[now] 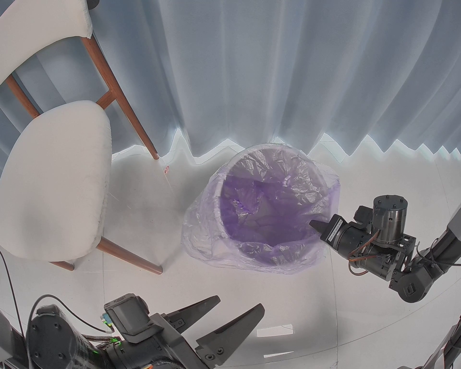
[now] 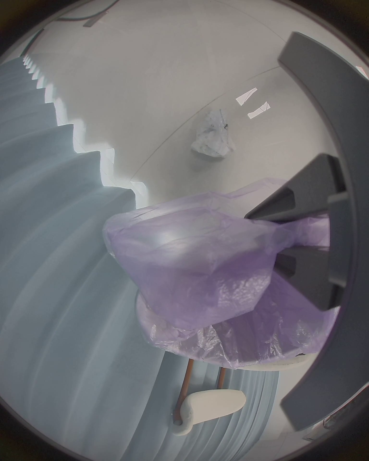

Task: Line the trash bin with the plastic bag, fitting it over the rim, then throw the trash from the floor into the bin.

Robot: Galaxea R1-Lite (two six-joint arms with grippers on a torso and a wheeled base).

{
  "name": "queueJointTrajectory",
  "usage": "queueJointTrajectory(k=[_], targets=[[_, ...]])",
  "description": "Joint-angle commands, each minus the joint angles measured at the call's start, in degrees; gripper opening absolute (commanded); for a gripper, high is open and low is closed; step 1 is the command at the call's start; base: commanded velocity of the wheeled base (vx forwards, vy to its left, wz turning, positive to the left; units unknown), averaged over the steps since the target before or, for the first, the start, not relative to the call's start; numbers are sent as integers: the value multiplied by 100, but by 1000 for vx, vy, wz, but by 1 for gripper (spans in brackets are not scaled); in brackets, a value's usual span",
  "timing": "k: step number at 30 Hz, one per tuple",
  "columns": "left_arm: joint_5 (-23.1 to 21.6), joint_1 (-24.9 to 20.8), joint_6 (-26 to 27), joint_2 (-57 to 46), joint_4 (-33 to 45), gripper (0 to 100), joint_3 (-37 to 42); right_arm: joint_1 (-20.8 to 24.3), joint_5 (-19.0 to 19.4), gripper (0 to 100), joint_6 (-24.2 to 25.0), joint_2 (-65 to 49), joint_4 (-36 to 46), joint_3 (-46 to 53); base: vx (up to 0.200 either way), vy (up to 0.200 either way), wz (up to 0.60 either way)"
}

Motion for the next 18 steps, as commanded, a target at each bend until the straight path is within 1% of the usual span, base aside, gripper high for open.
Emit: queueJointTrajectory(k=[1,3,5,10,14,18], targets=[[-21,-49,-126,75,-5,100,-49,21,-74,0,-20,59,-4,-52,0,0,0],[-135,-84,-469,58,-5,100,-146,39,-83,0,-90,85,-21,-43,0,0,0],[-153,-84,-565,84,-5,100,-225,47,-101,0,-134,94,-21,-43,0,0,0],[-153,-84,-548,418,3,100,-348,109,-180,0,-275,94,-21,1,0,0,0],[-153,-93,-539,506,3,100,-436,162,-241,0,-336,120,-30,19,0,0,0],[-144,-49,-407,515,3,100,-462,179,-303,0,-354,129,-30,10,0,0,0]])
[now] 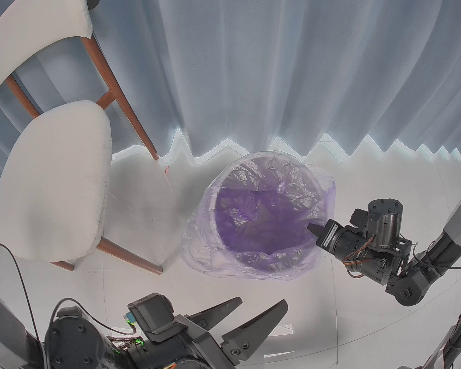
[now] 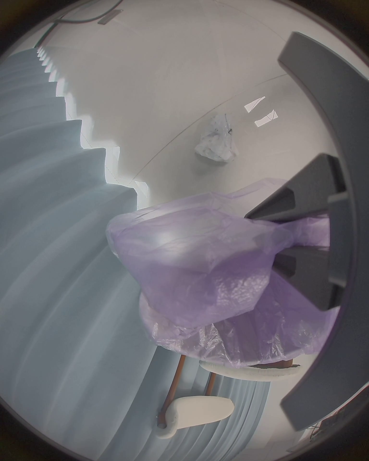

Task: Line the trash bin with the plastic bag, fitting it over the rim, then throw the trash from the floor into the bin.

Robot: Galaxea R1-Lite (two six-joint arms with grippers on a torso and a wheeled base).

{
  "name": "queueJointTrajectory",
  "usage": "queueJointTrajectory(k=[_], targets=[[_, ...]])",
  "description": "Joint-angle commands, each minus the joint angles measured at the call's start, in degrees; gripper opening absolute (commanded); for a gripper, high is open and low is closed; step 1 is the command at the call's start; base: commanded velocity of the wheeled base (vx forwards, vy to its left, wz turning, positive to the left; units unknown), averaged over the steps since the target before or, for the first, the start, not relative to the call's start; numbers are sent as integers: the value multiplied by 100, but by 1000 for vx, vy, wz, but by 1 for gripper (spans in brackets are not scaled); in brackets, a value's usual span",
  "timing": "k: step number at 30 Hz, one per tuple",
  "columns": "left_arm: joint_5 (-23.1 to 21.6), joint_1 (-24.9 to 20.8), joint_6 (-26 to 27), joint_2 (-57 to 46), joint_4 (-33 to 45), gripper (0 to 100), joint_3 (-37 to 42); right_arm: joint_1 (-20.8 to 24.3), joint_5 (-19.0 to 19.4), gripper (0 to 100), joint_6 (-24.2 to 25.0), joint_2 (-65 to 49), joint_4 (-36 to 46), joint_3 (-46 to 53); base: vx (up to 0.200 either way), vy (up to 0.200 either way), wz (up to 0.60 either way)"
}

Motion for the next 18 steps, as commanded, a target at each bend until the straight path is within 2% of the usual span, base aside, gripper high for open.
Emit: queueJointTrajectory(k=[1,9,15,18], targets=[[12,31,39,94,-1,100,-32,28,-13,0,-9,30,-5,10,0,0,0],[47,40,31,50,-1,100,-23,72,-30,0,-17,39,-13,10,0,0,0],[47,31,-48,41,-10,100,-32,178,-224,0,-158,83,-277,45,0,0,0],[21,31,-409,59,-1,100,-14,195,-364,0,-413,250,-699,124,0,0,0]])
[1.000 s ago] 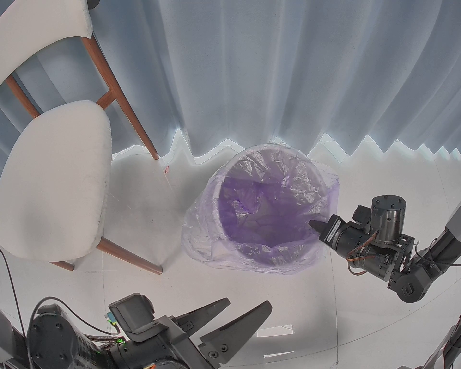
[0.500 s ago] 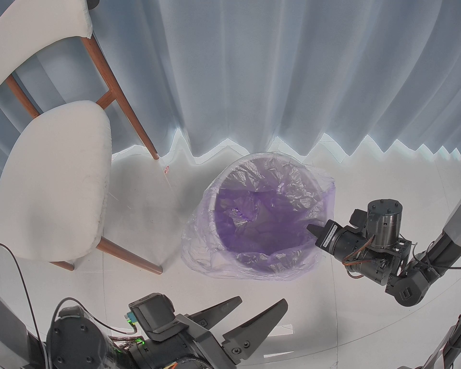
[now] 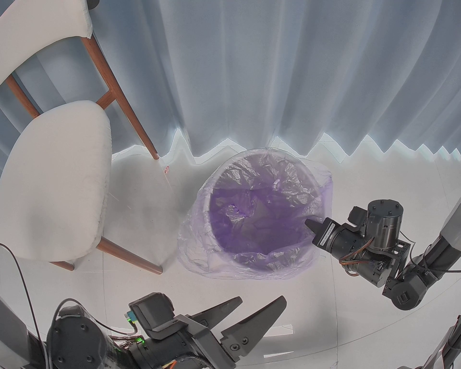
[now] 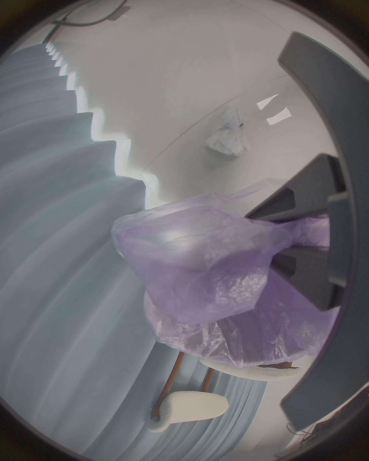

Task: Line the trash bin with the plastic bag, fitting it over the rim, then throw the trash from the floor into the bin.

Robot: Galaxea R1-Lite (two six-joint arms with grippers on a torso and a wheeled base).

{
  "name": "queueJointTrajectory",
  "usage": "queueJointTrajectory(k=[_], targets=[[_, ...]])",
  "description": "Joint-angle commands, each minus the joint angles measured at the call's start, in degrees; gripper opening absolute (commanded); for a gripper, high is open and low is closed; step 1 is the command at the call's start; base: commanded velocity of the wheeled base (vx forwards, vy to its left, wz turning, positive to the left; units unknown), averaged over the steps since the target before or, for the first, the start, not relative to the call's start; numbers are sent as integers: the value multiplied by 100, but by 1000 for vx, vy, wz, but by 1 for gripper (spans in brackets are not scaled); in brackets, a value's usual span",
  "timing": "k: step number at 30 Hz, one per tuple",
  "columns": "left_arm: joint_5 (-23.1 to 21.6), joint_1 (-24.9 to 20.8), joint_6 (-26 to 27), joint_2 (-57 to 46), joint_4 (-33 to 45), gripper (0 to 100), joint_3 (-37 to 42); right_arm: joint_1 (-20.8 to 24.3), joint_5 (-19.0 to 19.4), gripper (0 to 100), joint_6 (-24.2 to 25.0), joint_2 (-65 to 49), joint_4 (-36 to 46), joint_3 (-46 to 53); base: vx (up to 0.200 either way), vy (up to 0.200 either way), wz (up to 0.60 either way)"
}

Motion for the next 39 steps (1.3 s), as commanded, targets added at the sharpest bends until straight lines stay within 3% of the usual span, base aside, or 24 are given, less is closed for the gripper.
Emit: queueJointTrajectory(k=[1,3,4,8,15,25,39], targets=[[-27,6,-411,34,1,100,5,49,-145,0,-195,225,-328,92,0,0,0],[-45,6,-684,78,1,100,-30,84,-215,0,-248,286,-459,101,0,0,0],[-88,32,-1114,122,1,100,-144,128,-294,0,-283,339,-582,109,0,0,0],[-519,384,-1932,139,10,100,-355,251,-329,0,-283,313,-653,180,0,0,0],[-1152,780,-2231,429,10,100,-250,278,-329,0,-239,233,-661,127,0,0,0],[-1213,753,-2266,763,10,100,-294,269,-329,0,69,110,-644,-22,0,0,0],[-1398,762,-2512,1291,10,100,-540,286,-329,0,60,225,-653,13,0,0,0]])
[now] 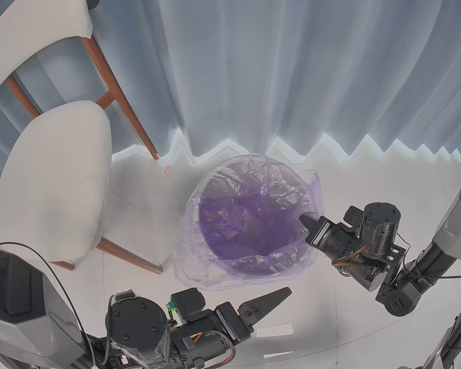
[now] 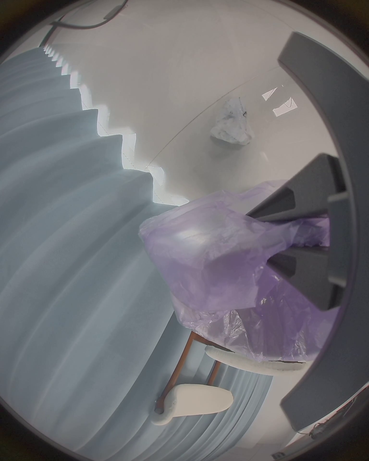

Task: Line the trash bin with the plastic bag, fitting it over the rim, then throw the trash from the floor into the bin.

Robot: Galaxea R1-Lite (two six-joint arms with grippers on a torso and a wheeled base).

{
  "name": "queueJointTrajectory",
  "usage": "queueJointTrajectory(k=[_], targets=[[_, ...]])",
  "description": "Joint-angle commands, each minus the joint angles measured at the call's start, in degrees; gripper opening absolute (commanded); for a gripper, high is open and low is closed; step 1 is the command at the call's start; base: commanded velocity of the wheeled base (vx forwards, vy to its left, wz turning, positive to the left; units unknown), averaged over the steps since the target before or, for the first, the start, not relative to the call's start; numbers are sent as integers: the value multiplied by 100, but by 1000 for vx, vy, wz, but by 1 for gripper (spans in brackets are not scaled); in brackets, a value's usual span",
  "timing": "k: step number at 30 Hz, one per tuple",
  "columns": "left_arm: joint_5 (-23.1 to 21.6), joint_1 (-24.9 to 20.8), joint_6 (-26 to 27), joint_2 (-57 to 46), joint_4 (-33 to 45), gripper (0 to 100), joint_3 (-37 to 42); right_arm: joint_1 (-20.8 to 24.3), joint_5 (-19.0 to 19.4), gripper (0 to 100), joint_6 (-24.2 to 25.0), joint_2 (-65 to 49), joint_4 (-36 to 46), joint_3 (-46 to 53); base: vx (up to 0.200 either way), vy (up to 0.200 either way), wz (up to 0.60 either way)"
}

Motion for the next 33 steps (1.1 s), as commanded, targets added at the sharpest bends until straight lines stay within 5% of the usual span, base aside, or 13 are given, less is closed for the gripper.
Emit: queueJointTrajectory(k=[1,20,21,33], targets=[[-6,41,-58,133,-4,100,-86,-3,1,0,-8,36,-4,8,0,0,0],[-287,533,-507,185,-4,100,-156,68,-8,0,-17,18,-22,26,0,0,0],[-287,551,-507,185,-4,0,-156,68,-8,0,-17,18,-22,26,0,0,0],[-287,621,-507,177,-4,0,-51,103,-8,0,-35,18,-13,70,0,0,0]])
